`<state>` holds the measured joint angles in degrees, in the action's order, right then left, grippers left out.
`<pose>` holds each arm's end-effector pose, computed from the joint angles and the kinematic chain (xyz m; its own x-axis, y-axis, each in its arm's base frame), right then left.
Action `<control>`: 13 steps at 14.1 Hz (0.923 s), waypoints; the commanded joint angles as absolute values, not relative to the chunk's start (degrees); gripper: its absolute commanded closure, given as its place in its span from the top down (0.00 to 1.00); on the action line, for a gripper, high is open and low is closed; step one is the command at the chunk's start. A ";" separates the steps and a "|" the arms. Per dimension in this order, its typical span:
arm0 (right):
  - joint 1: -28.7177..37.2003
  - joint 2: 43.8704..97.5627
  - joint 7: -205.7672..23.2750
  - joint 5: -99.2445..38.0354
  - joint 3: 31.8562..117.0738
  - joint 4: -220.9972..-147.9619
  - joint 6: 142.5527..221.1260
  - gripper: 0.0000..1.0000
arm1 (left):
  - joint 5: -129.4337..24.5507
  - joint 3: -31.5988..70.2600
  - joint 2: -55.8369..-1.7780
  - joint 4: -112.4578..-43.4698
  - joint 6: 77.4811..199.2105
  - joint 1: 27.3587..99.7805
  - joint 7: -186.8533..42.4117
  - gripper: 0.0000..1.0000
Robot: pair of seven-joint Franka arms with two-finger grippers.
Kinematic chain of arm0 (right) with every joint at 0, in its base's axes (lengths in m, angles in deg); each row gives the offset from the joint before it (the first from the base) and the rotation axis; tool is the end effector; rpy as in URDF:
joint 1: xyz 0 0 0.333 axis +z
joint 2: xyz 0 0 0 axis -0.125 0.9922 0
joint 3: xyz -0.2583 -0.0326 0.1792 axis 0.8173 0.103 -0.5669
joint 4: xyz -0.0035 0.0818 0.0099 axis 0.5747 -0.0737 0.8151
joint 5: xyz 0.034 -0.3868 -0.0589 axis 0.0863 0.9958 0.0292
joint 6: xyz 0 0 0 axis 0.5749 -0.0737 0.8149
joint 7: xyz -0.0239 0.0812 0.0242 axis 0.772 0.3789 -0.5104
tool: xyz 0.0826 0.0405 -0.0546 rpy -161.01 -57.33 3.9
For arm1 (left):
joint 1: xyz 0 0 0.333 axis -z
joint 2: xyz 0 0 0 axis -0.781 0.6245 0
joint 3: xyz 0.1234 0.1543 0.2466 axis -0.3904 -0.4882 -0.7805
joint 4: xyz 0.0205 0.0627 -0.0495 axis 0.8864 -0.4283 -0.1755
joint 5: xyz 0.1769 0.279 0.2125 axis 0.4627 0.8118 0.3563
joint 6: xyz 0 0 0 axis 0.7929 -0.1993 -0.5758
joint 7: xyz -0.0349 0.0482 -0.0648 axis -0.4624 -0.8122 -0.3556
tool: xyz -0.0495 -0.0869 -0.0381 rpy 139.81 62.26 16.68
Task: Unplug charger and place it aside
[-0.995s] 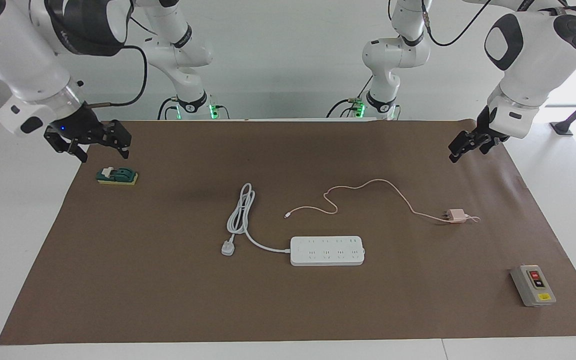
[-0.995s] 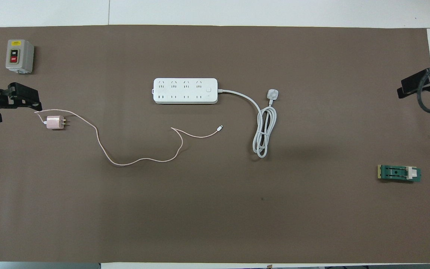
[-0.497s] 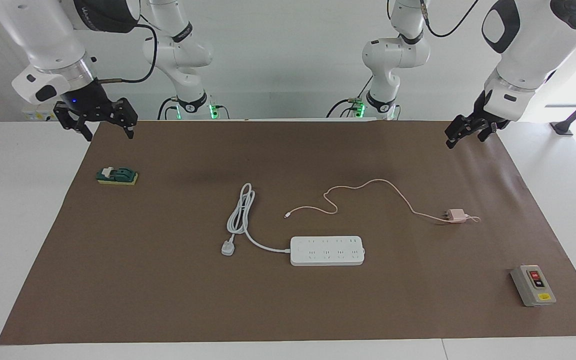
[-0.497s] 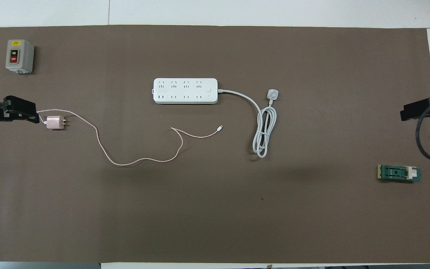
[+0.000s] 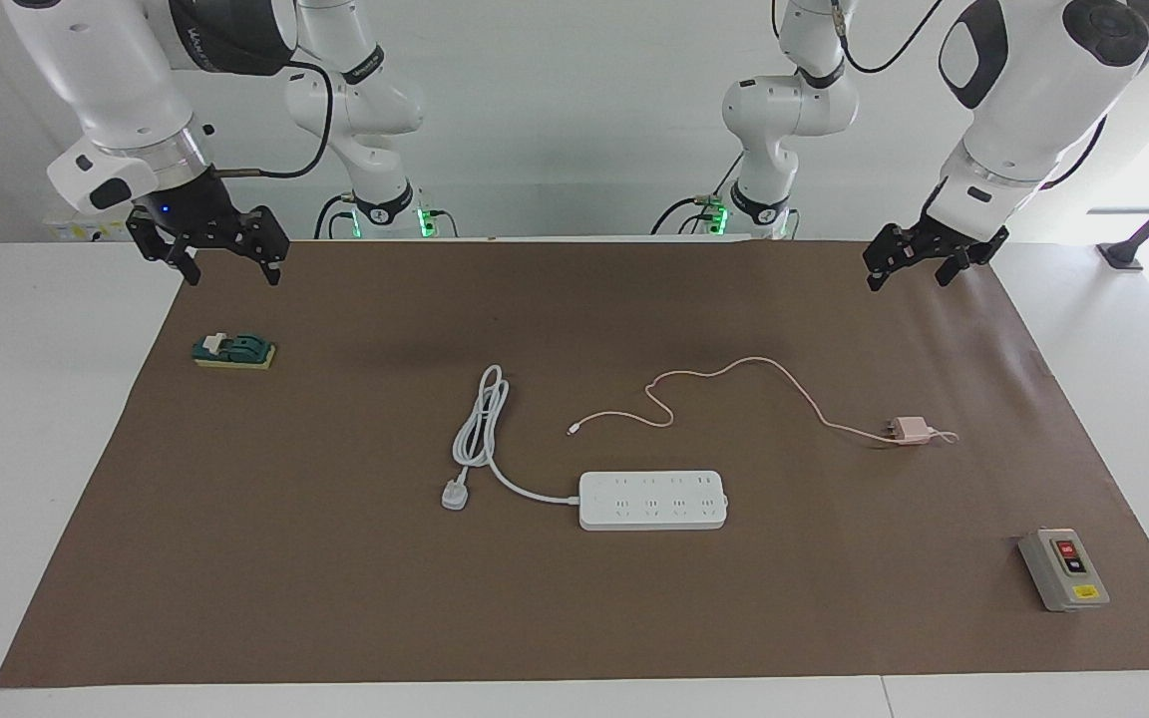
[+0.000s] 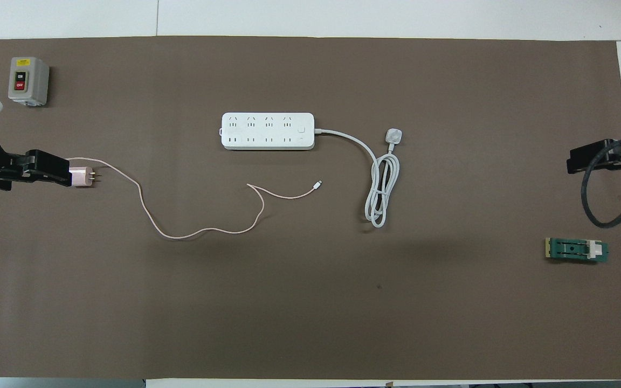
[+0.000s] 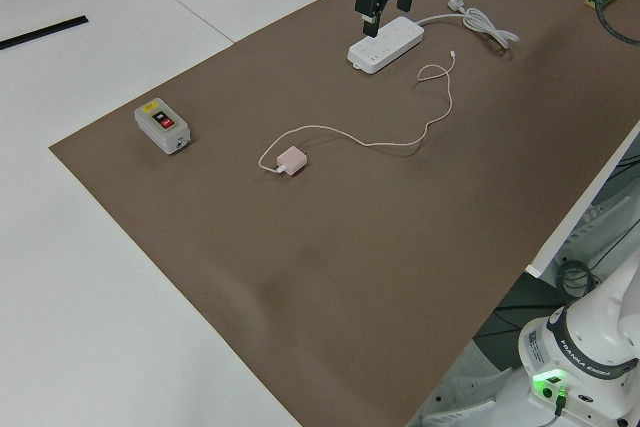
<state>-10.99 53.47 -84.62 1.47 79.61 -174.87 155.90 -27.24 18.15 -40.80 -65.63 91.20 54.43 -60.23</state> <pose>0.5446 -0.0192 0.6138 0.9999 -0.0046 -0.0108 -0.0043 -0.9996 0.0269 0.5395 -0.0468 0.5897 0.9977 -0.0254 -0.0628 -0.0257 -0.9997 -0.0046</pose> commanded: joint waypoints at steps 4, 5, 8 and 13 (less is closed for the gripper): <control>-13.25 52.65 -86.85 2.45 77.97 -174.77 154.59 1.00 | -26.95 17.53 -42.12 -66.50 91.89 55.04 -58.45 1.00; -13.16 52.65 -87.29 2.45 77.97 -174.77 154.51 1.00 | -26.95 17.53 -42.03 -66.41 91.90 55.04 -58.45 1.00; -13.07 52.56 -87.55 2.18 78.15 -174.86 154.24 1.00 | -27.22 17.62 -42.12 -66.50 91.46 55.04 -58.88 1.00; -12.81 52.30 -89.75 2.09 78.15 -175.12 153.01 1.00 | -27.13 17.53 -42.12 -66.41 91.46 55.22 -58.45 1.00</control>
